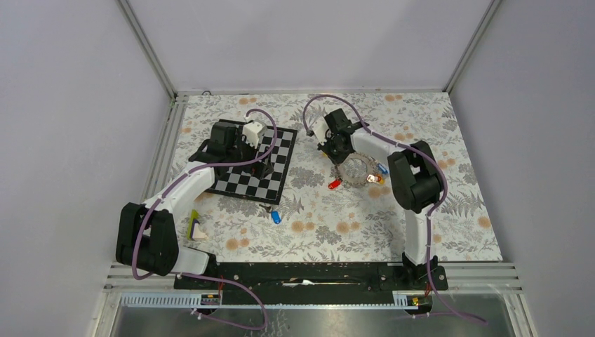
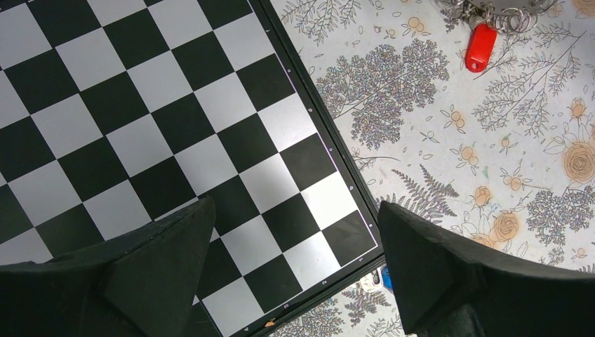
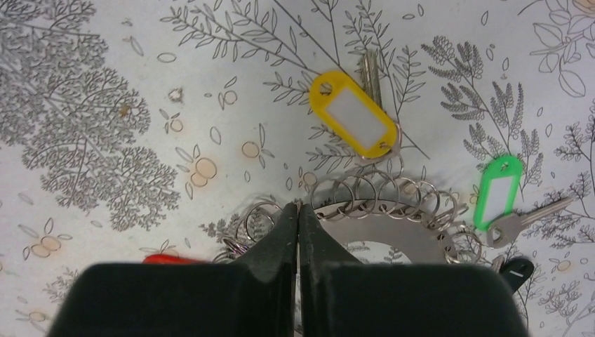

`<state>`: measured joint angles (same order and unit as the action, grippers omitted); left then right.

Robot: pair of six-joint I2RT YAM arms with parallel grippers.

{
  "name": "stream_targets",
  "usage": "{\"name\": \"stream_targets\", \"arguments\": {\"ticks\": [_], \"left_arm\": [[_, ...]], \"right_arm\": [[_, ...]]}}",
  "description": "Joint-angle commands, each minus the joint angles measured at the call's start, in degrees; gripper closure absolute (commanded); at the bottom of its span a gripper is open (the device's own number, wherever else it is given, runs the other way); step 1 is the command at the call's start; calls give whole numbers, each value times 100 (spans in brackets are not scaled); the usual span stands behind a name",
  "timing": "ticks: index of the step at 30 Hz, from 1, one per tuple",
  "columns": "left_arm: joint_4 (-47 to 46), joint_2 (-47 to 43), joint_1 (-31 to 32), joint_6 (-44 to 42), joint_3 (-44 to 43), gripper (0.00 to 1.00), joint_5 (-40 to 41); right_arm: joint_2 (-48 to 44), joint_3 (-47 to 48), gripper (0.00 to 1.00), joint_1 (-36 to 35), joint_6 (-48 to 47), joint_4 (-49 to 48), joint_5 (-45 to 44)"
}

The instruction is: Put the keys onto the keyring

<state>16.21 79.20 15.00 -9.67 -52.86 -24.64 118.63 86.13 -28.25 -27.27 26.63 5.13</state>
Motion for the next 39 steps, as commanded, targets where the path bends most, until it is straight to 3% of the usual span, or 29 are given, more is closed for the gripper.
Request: {"name": "stream_targets", "arguments": {"ticks": [1, 10, 16, 26, 39], "left_arm": [[-248, -184, -17, -86, 21, 4, -85], [-243, -218, -15, -94, 39, 4, -66], [-246, -183, -15, -87, 30, 4, -104], [-243, -114, -15, -73, 20, 3, -144], [-242, -54, -15, -52, 4, 3, -183]], "right_arm": [[-557, -272, 100, -49, -77, 100, 41], [-1224, -1156, 100, -48, -183, 391, 332], [-1973, -2056, 100, -35, -265, 385, 81], [-2481, -2110, 66, 166, -121, 378, -72], [-2957, -2615, 57, 189, -384, 519, 516]]}}
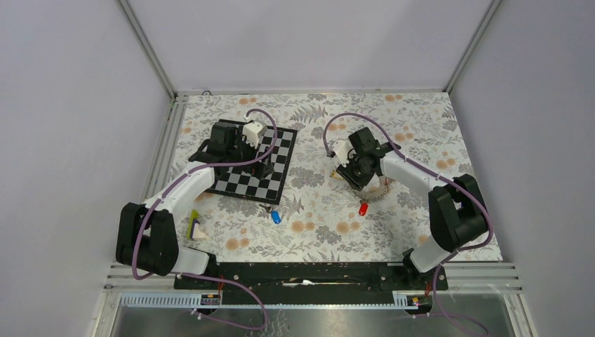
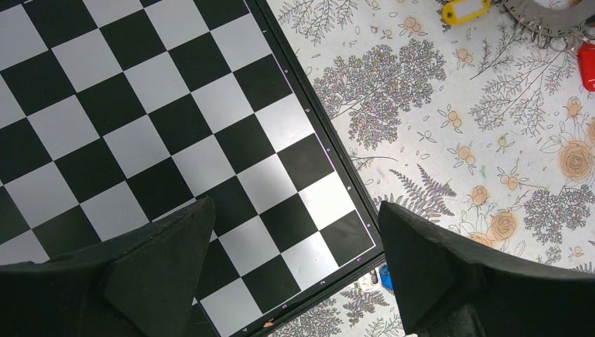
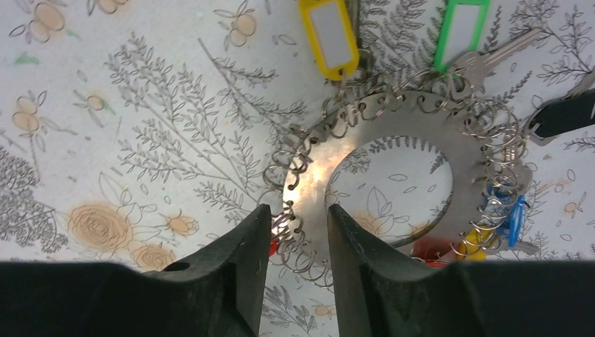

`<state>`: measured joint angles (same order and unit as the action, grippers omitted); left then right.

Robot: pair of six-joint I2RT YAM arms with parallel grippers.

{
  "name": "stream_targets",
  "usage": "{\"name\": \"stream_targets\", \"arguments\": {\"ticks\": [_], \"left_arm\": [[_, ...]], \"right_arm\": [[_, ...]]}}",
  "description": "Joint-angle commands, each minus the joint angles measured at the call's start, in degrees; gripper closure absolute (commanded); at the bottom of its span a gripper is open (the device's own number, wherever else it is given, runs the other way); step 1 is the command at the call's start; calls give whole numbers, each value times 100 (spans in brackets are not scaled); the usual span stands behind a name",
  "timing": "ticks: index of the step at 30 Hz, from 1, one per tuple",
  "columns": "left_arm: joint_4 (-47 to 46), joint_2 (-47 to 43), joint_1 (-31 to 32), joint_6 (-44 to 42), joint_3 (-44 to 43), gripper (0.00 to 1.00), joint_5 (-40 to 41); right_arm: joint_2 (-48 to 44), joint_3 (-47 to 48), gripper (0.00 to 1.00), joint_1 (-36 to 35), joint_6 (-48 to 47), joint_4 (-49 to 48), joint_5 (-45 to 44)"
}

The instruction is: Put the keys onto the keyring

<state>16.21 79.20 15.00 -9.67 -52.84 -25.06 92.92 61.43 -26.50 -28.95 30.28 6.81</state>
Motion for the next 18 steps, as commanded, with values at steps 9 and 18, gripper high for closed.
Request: {"name": "stream_targets", "arguments": {"ticks": [9, 18], "left_arm": [[-245, -79, -15, -72, 9, 3, -80], [-242, -125, -15, -96, 26, 2, -88]], "right_arm": [[-376, -371, 53, 7, -302, 266, 361], [-10, -91, 54, 5, -210, 246, 411]]}}
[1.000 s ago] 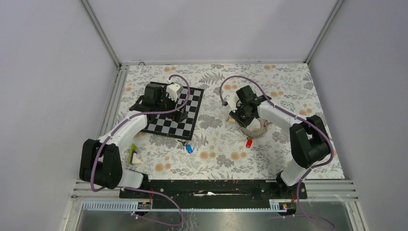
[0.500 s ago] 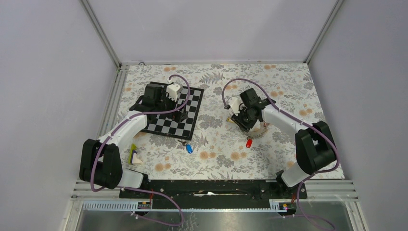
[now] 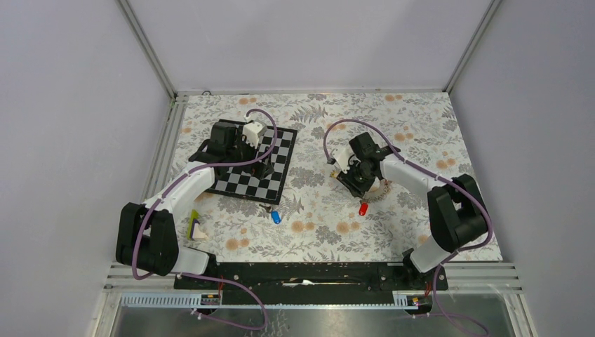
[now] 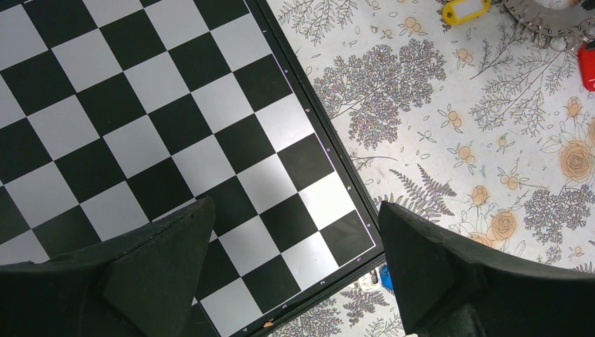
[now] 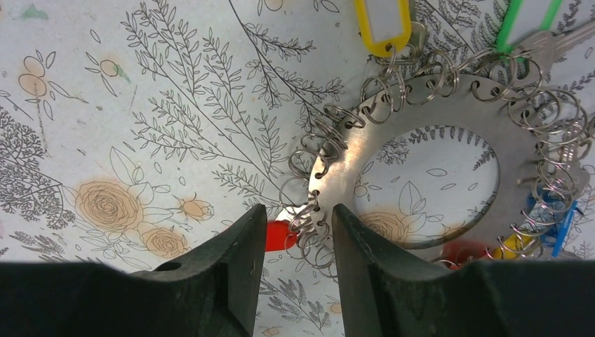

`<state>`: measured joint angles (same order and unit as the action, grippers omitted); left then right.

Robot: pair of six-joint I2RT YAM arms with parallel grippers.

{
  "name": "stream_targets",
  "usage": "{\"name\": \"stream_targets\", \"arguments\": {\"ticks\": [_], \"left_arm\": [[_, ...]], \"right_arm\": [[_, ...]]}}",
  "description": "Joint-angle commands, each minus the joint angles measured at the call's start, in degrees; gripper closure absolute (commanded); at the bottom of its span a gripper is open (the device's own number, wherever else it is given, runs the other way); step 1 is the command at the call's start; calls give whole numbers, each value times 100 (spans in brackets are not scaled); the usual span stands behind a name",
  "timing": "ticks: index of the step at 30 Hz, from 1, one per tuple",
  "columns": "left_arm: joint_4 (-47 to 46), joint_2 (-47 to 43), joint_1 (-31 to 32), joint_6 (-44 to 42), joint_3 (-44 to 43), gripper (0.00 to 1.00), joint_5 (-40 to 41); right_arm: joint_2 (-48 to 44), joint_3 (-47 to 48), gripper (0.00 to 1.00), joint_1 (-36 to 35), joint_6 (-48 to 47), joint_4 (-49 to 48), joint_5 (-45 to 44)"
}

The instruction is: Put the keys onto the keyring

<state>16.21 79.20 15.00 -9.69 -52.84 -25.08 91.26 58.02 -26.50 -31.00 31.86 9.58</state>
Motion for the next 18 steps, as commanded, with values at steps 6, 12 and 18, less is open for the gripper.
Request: {"name": "stream_targets", "arguments": {"ticks": [6, 12, 18], "left_arm": [[-239, -176, -16, -94, 28, 2, -117], [-241, -148, -15, -100, 30, 2, -137], [-248, -150, -15, -103, 37, 2, -153]], "right_arm": [[16, 99, 55, 5, -37, 94, -183], [-354, -143, 57, 60, 72, 105, -382], [-480, -324, 61, 337, 259, 114, -408]]}}
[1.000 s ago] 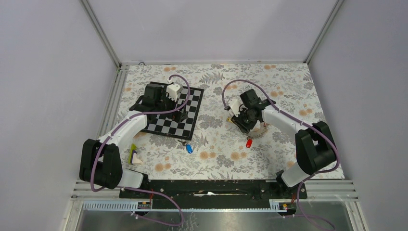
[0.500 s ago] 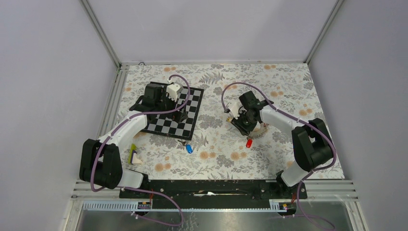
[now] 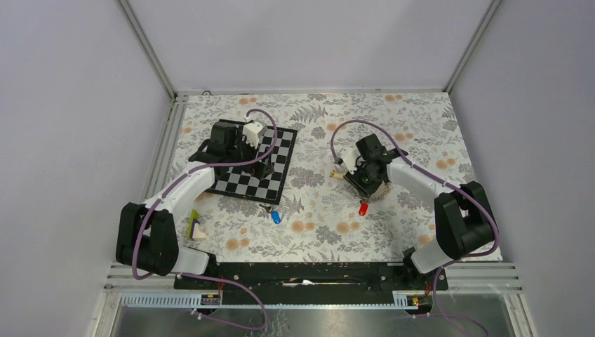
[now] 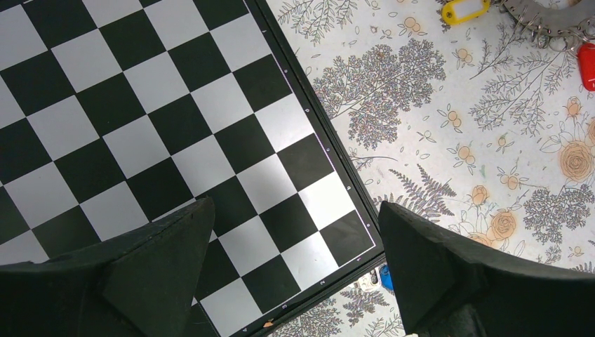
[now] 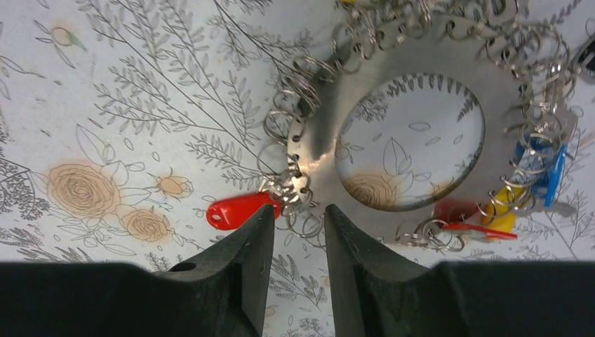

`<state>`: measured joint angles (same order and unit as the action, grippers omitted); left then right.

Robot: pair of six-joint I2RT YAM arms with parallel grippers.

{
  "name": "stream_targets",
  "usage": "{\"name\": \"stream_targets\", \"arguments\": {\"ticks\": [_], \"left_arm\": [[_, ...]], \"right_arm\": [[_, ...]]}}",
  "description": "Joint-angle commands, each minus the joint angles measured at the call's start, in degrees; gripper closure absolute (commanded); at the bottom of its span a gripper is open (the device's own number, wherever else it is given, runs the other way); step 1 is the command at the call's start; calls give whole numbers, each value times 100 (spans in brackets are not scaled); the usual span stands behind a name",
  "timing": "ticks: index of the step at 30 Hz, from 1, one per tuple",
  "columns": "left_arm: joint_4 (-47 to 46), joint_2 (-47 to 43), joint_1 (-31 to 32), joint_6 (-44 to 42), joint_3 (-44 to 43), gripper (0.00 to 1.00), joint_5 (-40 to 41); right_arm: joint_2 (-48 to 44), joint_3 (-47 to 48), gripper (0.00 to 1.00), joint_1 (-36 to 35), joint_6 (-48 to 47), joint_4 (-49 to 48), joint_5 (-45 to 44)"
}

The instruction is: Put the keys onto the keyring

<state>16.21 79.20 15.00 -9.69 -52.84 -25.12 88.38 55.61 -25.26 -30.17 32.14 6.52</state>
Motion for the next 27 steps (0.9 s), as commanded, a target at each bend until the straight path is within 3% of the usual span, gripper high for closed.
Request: {"name": "stream_targets", "arguments": {"ticks": [1, 18, 27], "left_arm": [[-246, -146, -15, -104, 37, 2, -162], [-241, -162, -15, -130, 50, 2, -162], [-247, -177, -15, -147, 59, 2, -171]], "right_arm": [[-195, -96, 61, 256, 219, 88, -54], [224, -30, 60, 388, 363, 126, 383], [447, 72, 70, 464, 364, 132, 358]]}}
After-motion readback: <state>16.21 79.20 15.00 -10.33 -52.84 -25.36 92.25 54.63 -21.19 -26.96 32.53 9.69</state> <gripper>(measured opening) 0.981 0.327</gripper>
